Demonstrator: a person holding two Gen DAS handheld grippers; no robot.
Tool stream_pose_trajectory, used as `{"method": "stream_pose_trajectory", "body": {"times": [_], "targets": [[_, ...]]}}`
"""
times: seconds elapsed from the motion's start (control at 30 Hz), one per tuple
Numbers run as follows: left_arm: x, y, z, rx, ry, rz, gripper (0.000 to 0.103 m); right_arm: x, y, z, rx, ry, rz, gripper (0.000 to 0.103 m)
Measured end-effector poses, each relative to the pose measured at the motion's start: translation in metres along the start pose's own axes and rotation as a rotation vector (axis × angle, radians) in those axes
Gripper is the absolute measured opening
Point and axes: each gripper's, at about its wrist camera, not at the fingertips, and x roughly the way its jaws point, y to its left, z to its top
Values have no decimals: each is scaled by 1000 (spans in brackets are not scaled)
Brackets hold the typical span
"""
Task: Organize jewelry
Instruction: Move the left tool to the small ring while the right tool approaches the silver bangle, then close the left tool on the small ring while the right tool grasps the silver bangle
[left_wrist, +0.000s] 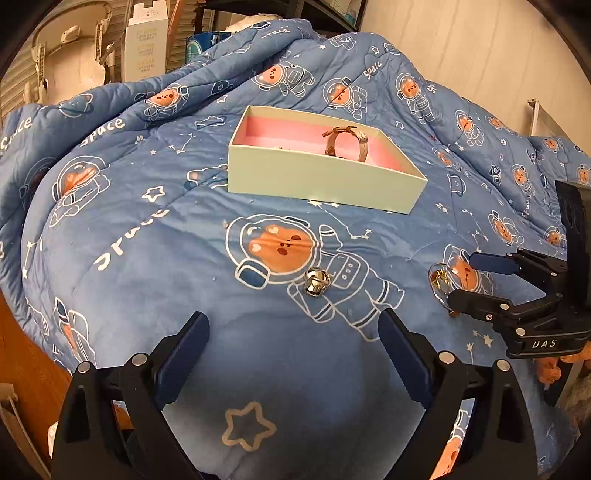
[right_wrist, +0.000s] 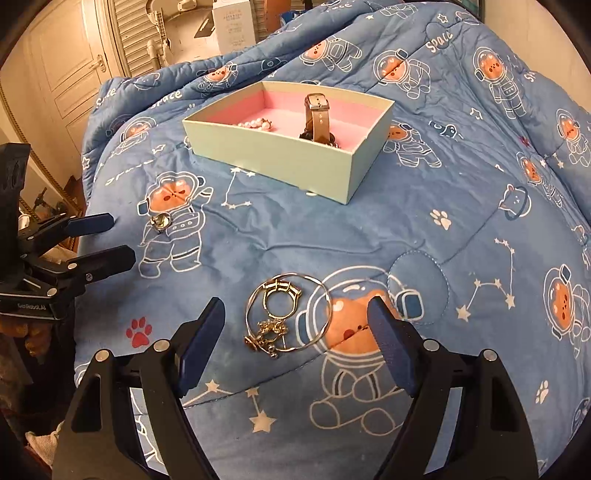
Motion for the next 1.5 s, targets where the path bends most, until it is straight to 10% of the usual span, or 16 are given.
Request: {"method": "stream_pose_trajectory", "body": {"times": [0.93,1.5], "targets": [[25,-20,11,127,-43,27,18,13,6,-4,36,5,-65,53],[-3,-24,10,81,-96,-29,18,-11,4,-3,37,-97,-5,53]]}}
